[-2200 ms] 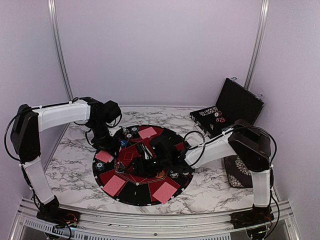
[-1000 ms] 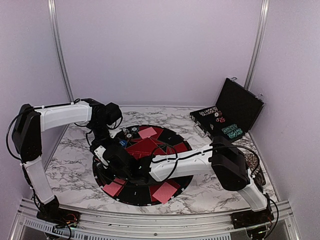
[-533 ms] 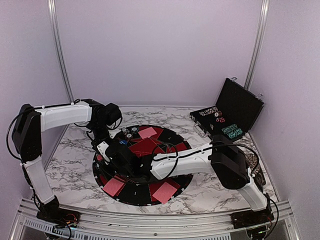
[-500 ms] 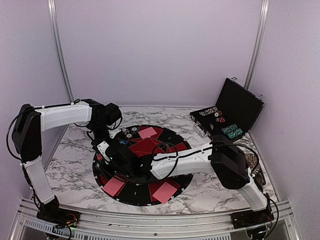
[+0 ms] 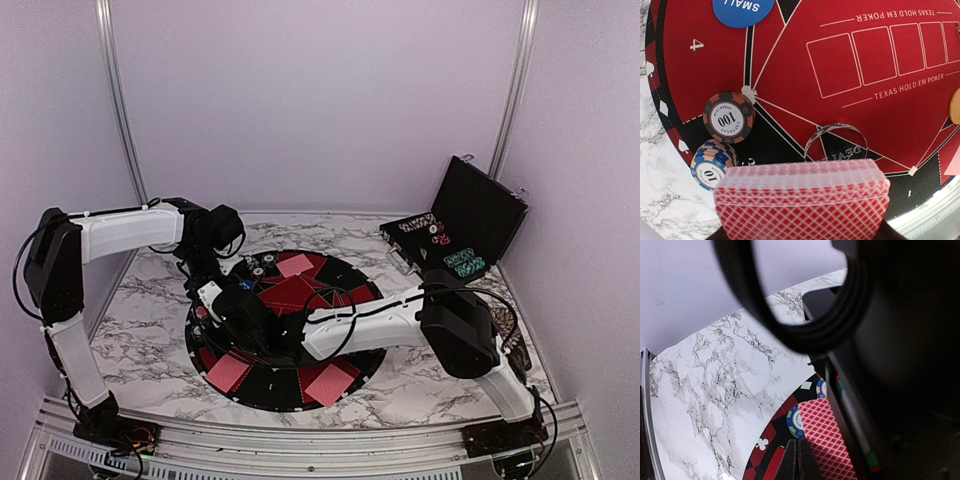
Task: Distribute texas hold em gaming equipment
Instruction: Adjust the poker card at the face-down deck piles, then pick up the poker card from the face-down deck piles.
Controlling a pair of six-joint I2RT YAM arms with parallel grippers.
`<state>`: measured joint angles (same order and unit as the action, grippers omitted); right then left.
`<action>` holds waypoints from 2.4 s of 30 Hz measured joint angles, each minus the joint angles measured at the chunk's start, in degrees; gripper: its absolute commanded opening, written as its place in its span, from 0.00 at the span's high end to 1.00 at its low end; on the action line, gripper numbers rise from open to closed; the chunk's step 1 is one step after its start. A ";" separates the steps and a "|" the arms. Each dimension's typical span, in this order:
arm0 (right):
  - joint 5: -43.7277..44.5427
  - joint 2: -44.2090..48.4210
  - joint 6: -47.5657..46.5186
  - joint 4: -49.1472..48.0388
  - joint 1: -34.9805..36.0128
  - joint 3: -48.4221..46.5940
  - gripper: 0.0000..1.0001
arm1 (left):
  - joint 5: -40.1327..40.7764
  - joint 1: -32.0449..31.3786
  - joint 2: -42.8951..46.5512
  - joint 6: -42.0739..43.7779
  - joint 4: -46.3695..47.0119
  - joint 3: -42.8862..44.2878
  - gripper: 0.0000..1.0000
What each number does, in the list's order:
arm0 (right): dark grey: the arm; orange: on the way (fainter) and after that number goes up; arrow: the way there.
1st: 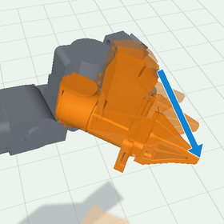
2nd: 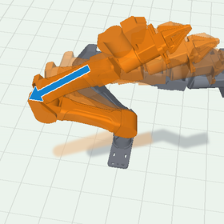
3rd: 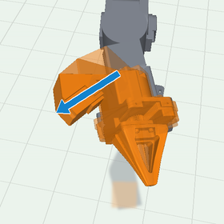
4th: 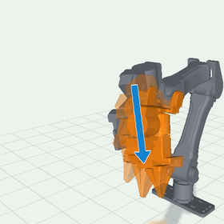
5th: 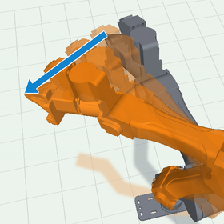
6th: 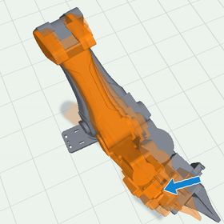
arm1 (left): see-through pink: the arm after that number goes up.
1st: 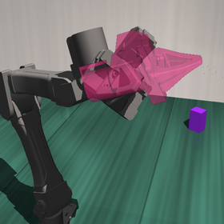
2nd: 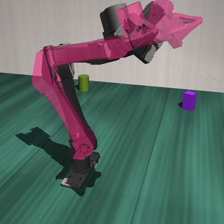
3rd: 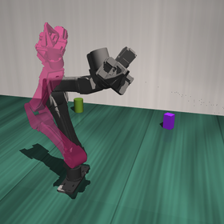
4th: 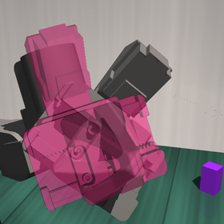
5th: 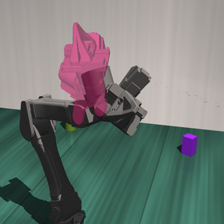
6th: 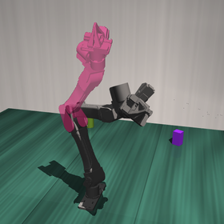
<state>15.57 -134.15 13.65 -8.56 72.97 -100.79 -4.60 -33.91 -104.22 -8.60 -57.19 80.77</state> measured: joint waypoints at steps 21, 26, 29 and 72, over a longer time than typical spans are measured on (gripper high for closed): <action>-6.82 13.90 -1.07 -3.50 0.02 13.70 1.00 | -0.09 -0.28 0.02 0.04 -1.16 0.00 0.53; -9.38 24.13 1.31 -4.00 -0.70 22.93 0.99 | -0.07 -0.61 0.02 0.07 -1.16 0.00 0.54; -12.63 29.51 4.17 -4.11 -3.08 29.18 0.98 | -0.09 -1.20 0.02 0.07 -1.20 0.00 0.54; -62.84 18.21 44.26 -14.95 -27.87 32.15 0.52 | -0.96 -12.20 1.14 1.64 -2.29 2.89 0.54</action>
<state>-47.27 -115.94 57.91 -23.51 45.10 -68.64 -5.56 -46.11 -103.09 -6.96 -59.48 83.66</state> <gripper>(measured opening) 0.465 0.663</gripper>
